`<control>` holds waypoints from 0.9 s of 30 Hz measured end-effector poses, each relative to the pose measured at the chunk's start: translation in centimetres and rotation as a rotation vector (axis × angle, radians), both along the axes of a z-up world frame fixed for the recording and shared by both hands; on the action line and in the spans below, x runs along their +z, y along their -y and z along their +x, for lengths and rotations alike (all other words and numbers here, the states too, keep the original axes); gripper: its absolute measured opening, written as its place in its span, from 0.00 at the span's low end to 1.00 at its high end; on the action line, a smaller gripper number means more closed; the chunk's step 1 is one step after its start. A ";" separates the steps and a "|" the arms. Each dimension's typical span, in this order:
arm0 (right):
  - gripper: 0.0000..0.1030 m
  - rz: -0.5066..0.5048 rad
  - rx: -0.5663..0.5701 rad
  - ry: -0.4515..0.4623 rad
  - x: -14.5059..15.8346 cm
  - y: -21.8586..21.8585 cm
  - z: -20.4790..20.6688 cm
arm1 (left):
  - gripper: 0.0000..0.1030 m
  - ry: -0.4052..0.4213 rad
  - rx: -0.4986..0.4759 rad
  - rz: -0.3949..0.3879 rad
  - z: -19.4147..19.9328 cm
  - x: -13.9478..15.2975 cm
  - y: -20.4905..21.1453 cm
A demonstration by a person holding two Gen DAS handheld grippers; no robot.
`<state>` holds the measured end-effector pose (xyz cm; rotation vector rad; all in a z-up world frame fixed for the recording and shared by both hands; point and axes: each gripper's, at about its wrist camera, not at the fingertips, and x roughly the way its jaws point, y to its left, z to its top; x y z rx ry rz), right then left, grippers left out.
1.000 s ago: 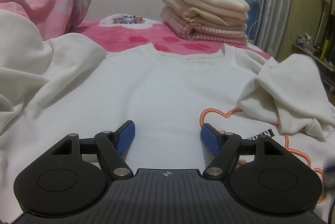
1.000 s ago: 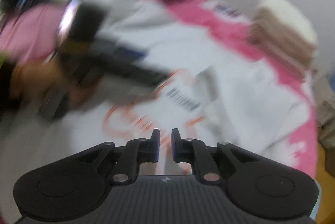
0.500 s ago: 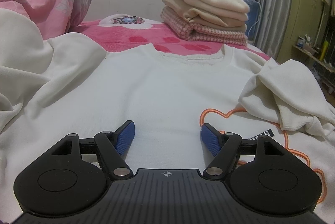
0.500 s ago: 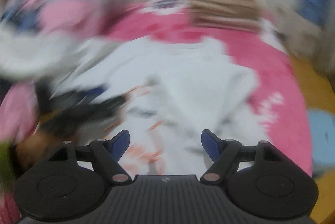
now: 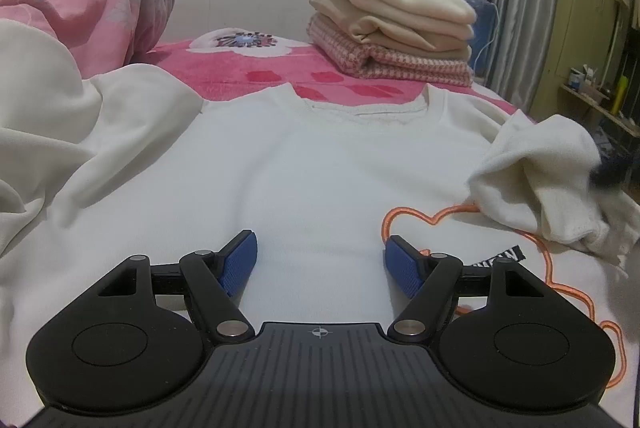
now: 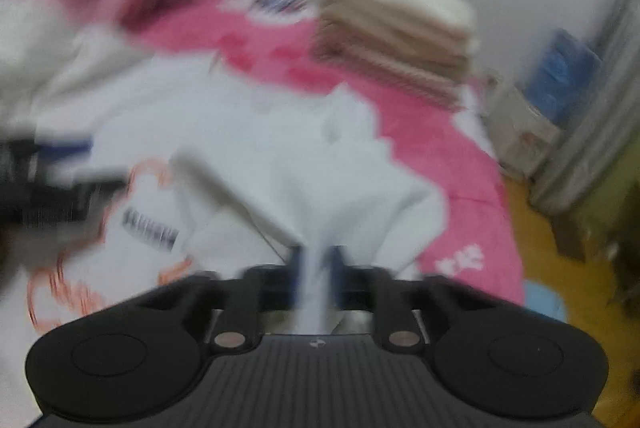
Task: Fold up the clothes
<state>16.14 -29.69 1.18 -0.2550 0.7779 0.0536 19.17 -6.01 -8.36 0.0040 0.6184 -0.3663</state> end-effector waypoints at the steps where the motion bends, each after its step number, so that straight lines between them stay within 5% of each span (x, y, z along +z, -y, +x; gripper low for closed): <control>1: 0.03 0.010 -0.022 0.041 1.0 0.4 -0.3 | 0.70 0.000 0.000 0.000 0.0 0.0 0.0; 7: 0.03 0.123 0.017 0.153 7.1 0.1 -1.5 | 0.70 -0.001 0.000 -0.006 0.0 0.0 0.0; 12: 0.03 0.324 0.194 0.017 9.2 -2.9 -2.4 | 0.70 -0.001 0.000 -0.006 0.0 0.0 0.0; 15: 0.05 0.296 0.355 -0.033 8.8 -5.9 -3.0 | 0.70 0.000 0.000 -0.005 0.0 0.0 -0.1; 20: 0.41 0.316 0.554 -0.095 8.3 -8.6 -5.7 | 0.70 0.000 0.000 -0.005 0.0 0.1 -0.1; 23: 0.41 0.500 0.567 -0.184 8.6 -6.9 -6.9 | 0.70 0.000 0.000 -0.005 0.0 0.1 -0.1; 27: 0.46 0.862 0.524 -0.454 6.6 -3.3 -7.3 | 0.70 0.000 -0.001 -0.006 0.0 0.1 -0.1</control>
